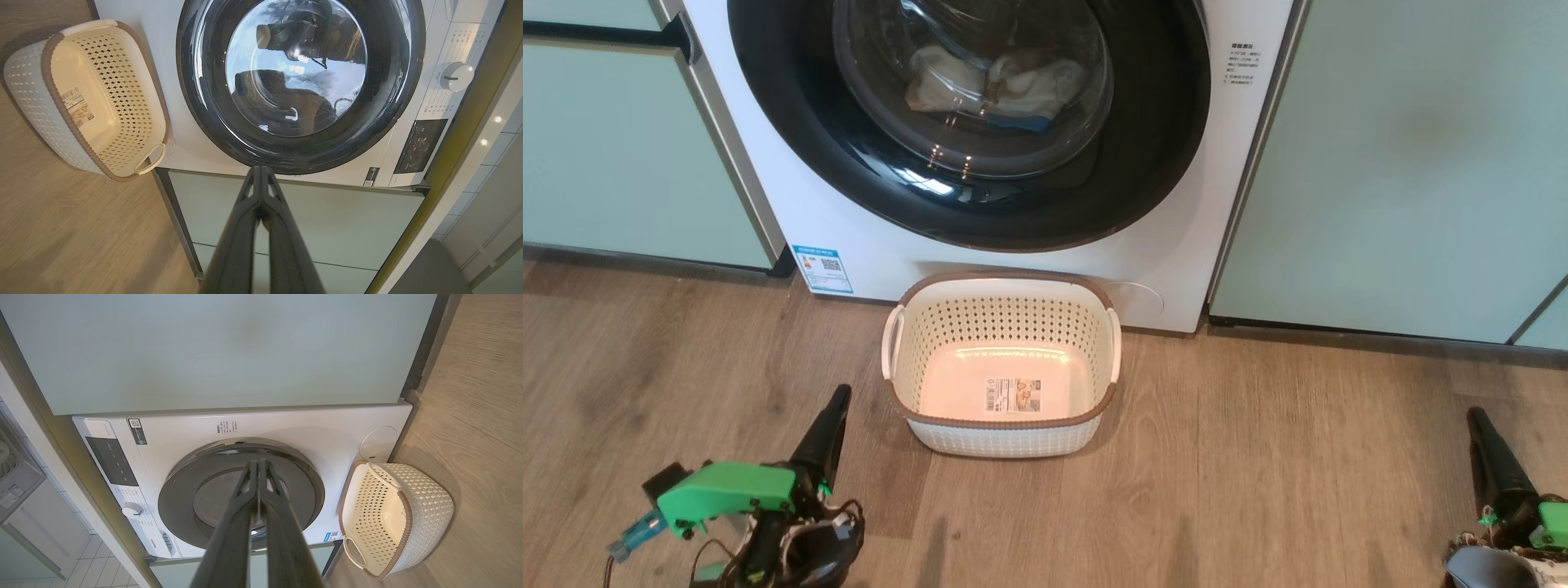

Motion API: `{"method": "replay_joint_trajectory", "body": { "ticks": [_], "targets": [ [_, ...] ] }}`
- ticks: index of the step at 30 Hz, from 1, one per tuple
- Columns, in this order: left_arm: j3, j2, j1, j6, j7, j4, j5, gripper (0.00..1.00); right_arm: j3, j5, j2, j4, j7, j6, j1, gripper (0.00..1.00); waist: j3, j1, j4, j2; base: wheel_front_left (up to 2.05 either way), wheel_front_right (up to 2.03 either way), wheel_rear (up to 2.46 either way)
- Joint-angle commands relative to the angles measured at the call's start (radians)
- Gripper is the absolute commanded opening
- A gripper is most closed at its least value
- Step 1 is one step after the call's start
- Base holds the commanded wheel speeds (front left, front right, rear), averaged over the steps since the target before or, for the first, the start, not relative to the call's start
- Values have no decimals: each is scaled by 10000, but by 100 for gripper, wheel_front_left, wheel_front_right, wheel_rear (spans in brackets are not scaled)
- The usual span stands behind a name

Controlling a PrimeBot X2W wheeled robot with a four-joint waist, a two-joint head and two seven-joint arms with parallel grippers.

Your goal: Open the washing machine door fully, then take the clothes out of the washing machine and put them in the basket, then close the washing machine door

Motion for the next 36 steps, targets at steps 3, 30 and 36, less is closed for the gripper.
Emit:
{"method": "replay_joint_trajectory", "body": {
  "ticks": [3, 30, 36],
  "targets": [
    [302, 77, -334, -16, 58, -343, -57, 0, 156, 73, -50, -367, 52, 35, -550, 0, 0, 0, 0, 0, 0, 0, 0],
    [302, 77, -334, -16, 58, -343, -57, 0, 156, 73, -50, -367, 52, 35, -550, 0, 0, 0, 0, 0, 0, 0, 0],
    [302, 77, -334, -16, 58, -343, -57, 0, 156, 73, -50, -367, 52, 35, -550, 0, 0, 0, 0, 0, 0, 0, 0]
  ]
}}
